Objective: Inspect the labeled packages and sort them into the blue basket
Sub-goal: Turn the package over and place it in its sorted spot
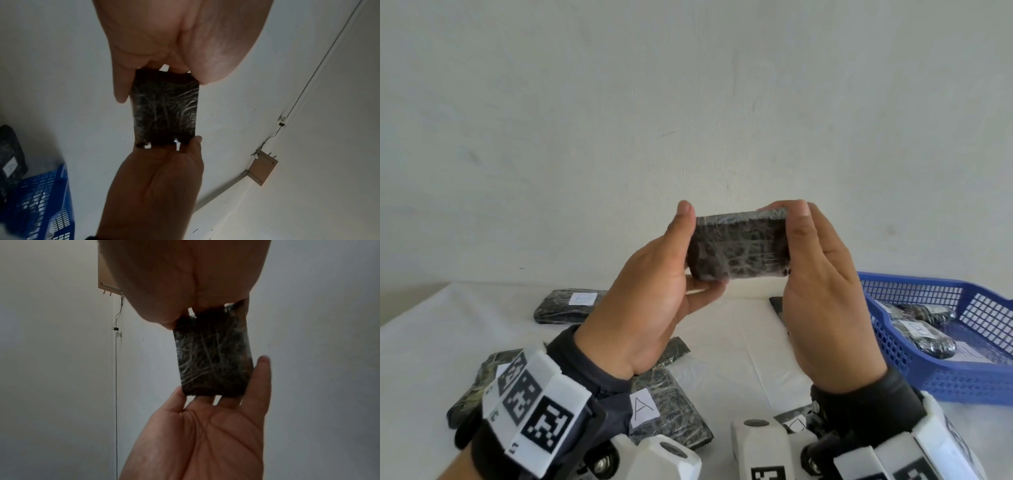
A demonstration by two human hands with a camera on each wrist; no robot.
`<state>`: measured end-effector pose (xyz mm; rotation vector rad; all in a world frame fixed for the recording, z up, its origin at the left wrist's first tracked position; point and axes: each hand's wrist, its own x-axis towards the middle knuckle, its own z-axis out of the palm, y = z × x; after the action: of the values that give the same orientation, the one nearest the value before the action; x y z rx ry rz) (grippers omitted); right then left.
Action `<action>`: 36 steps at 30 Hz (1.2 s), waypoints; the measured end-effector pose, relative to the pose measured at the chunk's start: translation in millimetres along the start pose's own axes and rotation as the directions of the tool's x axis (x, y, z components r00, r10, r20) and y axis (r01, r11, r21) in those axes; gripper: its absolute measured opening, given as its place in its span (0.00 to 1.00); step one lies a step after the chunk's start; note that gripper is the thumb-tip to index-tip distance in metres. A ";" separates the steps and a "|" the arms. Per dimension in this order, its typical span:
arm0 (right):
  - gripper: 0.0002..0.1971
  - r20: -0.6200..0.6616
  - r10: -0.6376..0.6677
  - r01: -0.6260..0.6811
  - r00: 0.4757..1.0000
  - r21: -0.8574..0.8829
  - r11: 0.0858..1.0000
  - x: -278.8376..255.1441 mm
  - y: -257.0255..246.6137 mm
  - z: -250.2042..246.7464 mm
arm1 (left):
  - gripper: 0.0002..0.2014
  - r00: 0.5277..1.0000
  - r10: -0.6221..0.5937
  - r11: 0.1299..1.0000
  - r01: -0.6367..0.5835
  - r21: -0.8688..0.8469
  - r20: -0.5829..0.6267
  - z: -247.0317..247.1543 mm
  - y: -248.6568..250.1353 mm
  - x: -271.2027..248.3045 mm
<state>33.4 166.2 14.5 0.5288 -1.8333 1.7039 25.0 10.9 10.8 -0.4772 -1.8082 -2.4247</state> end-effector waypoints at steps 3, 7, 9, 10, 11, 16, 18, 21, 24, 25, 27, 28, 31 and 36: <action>0.26 -0.023 0.007 -0.006 1.000 0.024 1.000 -1.3 -1.6 3.6 | 0.34 0.999 -0.014 0.974 0.007 0.225 0.029 1.6 -4.2 -4.3; 0.26 0.019 0.113 -0.114 0.993 0.036 0.993 -5.6 -6.6 7.9 | 0.31 0.963 0.271 0.866 -0.239 0.440 -0.010 5.3 -4.4 -7.5; 0.26 0.033 0.102 -0.103 0.994 0.023 0.994 -6.1 -7.3 9.5 | 0.27 0.959 0.284 0.878 -0.256 0.404 -0.012 7.7 -2.1 -8.9; 0.25 0.036 0.113 -0.115 0.993 0.035 0.993 -5.9 -6.6 9.8 | 0.26 0.967 0.255 0.902 -0.237 0.361 -0.001 7.8 -1.9 -8.2; 0.23 0.037 0.124 -0.126 0.992 0.048 0.991 -5.7 -5.6 10.1 | 0.24 0.974 0.225 0.920 -0.216 0.328 0.009 8.7 -1.3 -8.4; 0.15 0.010 0.101 -0.101 0.995 -0.022 0.995 -6.2 -2.9 12.0 | 0.21 0.971 0.240 0.920 -0.233 0.314 0.019 11.1 -3.3 -8.7; 0.15 -0.007 0.114 -0.114 0.993 -0.009 0.993 -6.3 -3.4 11.6 | 0.23 0.967 0.255 0.917 -0.247 0.312 0.015 11.9 -4.3 -8.5; 0.15 -0.022 0.103 -0.103 0.994 -0.022 0.994 -7.0 -4.4 12.1 | 0.24 0.969 0.246 0.923 -0.239 0.302 0.016 13.5 -4.6 -8.6; 0.15 -0.017 0.106 -0.106 0.994 -0.034 0.994 -7.8 -4.0 13.9 | 0.23 0.967 0.256 0.920 -0.243 0.308 -0.001 13.1 -4.8 -8.4; 0.15 -0.012 0.102 -0.103 0.995 -0.056 0.993 -8.0 -3.5 14.2 | 0.23 0.968 0.251 0.922 -0.239 0.304 -0.001 13.2 -4.7 -8.6; 0.14 -0.002 0.084 -0.083 0.997 -0.080 0.993 -8.5 -2.9 14.5 | 0.24 0.967 0.254 0.924 -0.244 0.294 0.003 12.4 -4.7 -9.0; 0.14 0.006 0.069 -0.068 0.998 -0.091 0.993 -8.8 -3.5 14.5 | 0.23 0.967 0.255 0.926 -0.244 0.288 0.001 11.7 -4.9 -8.5; 0.17 0.036 0.055 -0.051 0.998 -0.114 0.992 -8.7 -5.5 12.2 | 0.25 0.982 0.186 0.960 -0.177 0.219 -0.018 5.8 -6.4 -4.0; 0.17 -0.016 0.109 -0.110 0.994 -0.054 0.992 -6.2 -4.6 9.7 | 0.27 0.995 0.093 0.984 -0.095 0.150 0.018 -0.1 -6.3 0.9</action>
<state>39.6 155.6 13.8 0.4006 -1.9254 1.7185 22.5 12.9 5.2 -0.5496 -1.9085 -2.2086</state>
